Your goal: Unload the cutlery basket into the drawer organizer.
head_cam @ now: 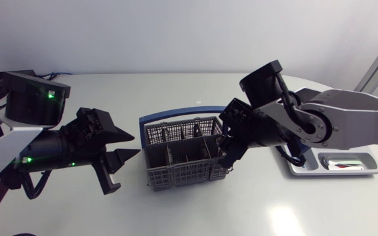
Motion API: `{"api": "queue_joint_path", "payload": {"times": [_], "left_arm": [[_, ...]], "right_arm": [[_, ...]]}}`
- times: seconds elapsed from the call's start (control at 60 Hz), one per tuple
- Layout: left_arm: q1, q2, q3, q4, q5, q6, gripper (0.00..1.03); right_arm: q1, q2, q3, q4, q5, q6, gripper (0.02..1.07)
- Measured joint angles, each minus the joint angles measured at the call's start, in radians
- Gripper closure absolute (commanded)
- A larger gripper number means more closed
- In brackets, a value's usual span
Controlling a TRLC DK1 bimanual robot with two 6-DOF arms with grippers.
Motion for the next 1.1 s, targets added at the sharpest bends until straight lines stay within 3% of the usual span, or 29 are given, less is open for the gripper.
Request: {"api": "queue_joint_path", "payload": {"times": [0.833,1.1], "left_arm": [[-0.047,0.026,-0.007,0.002,-0.040,-0.019,0.59],[-0.049,0.044,-0.007,0.008,-0.040,-0.020,0.59]], "right_arm": [[0.021,0.048,0.032,-0.001,0.028,-0.005,0.56],[0.021,0.076,0.032,0.027,0.078,-0.031,0.56]]}}
